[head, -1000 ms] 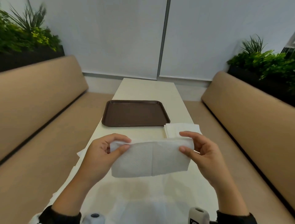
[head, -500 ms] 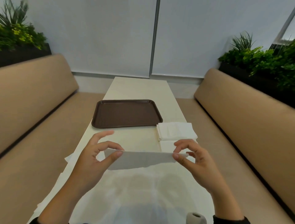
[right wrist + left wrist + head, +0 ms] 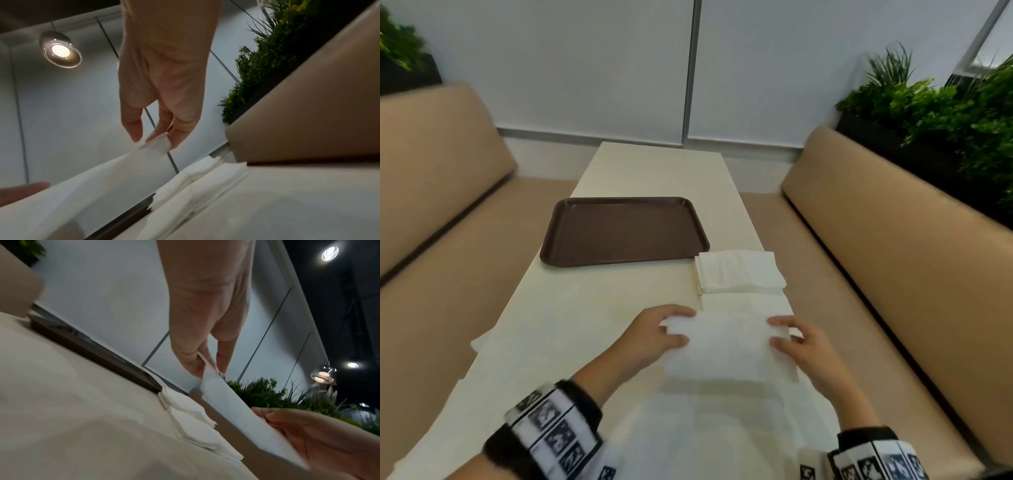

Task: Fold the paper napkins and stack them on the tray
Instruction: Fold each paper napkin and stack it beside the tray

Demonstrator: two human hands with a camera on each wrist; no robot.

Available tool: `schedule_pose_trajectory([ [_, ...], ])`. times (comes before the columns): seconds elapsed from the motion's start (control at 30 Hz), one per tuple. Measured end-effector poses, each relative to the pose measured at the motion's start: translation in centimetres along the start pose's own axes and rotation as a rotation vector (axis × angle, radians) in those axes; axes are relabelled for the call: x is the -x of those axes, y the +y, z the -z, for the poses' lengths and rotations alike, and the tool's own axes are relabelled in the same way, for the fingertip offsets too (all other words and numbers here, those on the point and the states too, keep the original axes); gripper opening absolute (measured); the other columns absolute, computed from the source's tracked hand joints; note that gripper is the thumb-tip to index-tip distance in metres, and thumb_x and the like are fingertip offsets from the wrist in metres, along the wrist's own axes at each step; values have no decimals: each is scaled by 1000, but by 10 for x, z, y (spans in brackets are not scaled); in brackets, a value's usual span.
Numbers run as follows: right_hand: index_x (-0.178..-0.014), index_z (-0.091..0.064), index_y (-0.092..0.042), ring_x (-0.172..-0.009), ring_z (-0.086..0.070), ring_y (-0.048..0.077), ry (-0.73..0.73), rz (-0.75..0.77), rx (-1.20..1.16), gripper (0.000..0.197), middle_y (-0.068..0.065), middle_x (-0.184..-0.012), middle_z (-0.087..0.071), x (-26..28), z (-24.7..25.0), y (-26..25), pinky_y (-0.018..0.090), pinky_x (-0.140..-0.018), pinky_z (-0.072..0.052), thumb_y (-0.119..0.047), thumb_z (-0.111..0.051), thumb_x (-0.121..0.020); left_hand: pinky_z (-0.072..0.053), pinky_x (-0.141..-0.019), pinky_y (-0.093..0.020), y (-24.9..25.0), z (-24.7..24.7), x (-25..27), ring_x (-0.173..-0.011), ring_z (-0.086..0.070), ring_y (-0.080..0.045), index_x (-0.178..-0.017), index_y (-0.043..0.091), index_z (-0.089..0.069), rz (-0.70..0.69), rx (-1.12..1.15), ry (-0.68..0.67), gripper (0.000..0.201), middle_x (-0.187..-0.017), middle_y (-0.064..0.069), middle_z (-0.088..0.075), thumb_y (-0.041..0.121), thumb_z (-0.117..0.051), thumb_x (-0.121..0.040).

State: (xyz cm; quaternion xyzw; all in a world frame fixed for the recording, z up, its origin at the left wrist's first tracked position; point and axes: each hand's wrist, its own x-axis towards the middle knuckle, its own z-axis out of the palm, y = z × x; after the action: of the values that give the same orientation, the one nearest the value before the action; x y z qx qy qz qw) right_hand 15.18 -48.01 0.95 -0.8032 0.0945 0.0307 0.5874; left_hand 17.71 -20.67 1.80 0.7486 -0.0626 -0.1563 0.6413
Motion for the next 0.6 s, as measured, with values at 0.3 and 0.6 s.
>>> schedule_pose_trajectory([
  [0.3,-113,-66,-6,-85,-58,18,211,-19,500,28,12,-118,-61,-110,34,6,21,-70,-45,-2,-64,-86,-46,-101,-34,-15,-53,-128,-113,-55,-23,-113,10,-68,83,-164,96,35,-122,-8,-61,1,-71,-79],
  [0.6,-121,-61,-9,-111,-51,25,126,-104,777,34,9,-128,-44,-131,20,43,23,-92,-36,-10,-65,-87,-36,-103,-24,-52,-73,-148,-126,-47,-23,-130,8,-55,96,-551,112,44,-138,-10,-49,5,-63,-87],
])
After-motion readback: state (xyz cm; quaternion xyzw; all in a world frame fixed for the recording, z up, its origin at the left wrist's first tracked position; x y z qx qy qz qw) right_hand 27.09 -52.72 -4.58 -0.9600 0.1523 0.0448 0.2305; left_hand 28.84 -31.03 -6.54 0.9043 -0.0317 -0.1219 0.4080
